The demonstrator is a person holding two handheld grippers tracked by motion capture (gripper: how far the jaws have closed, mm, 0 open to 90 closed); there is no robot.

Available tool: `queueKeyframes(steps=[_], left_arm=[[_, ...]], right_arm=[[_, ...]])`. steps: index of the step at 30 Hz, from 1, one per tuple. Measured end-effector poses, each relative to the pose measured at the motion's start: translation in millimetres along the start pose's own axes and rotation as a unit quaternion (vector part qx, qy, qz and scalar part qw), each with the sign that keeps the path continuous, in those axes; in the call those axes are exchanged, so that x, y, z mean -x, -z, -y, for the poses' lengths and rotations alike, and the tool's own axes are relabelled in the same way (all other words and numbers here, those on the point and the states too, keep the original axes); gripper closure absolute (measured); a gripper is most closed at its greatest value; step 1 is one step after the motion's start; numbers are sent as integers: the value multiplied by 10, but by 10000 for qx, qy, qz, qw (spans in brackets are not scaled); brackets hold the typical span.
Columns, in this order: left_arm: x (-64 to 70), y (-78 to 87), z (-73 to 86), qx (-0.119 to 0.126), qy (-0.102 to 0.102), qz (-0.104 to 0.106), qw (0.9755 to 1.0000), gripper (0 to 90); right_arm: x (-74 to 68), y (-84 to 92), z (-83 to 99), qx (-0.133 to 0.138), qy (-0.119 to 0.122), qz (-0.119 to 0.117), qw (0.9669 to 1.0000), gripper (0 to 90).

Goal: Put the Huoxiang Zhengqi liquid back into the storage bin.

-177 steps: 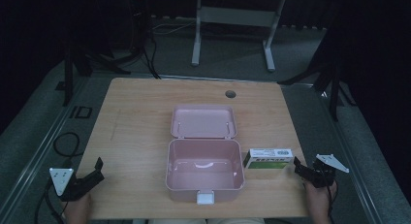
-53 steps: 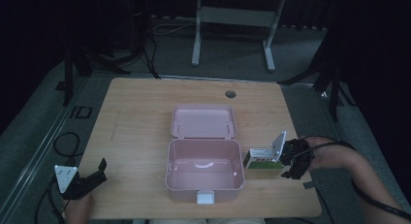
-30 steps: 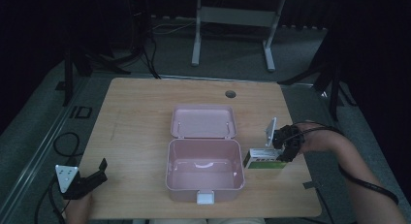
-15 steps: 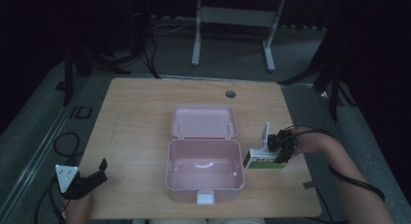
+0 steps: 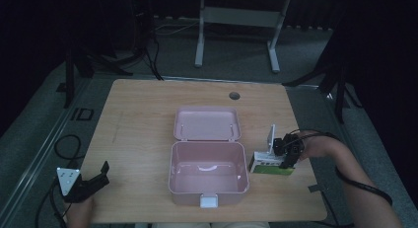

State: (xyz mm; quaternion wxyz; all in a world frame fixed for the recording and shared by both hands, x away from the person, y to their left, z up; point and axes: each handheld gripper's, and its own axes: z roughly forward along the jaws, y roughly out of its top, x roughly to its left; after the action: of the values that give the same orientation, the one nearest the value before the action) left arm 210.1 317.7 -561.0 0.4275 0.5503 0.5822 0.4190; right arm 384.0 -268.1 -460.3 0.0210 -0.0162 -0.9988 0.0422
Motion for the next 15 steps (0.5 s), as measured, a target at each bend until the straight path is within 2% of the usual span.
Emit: queueKeyframes(steps=[7, 10, 15], left_arm=[[2, 0, 0, -5, 0, -16, 10000, 16], [5, -1, 0, -5, -6, -23, 10000, 16], [5, 2, 1, 6, -6, -31, 10000, 16]], right_arm=[[-89, 241, 70, 113, -94, 12, 9999, 631], [-126, 313, 83, 91, -118, 13, 9999, 631], [-232, 534, 107, 60, -112, 19, 9999, 631]])
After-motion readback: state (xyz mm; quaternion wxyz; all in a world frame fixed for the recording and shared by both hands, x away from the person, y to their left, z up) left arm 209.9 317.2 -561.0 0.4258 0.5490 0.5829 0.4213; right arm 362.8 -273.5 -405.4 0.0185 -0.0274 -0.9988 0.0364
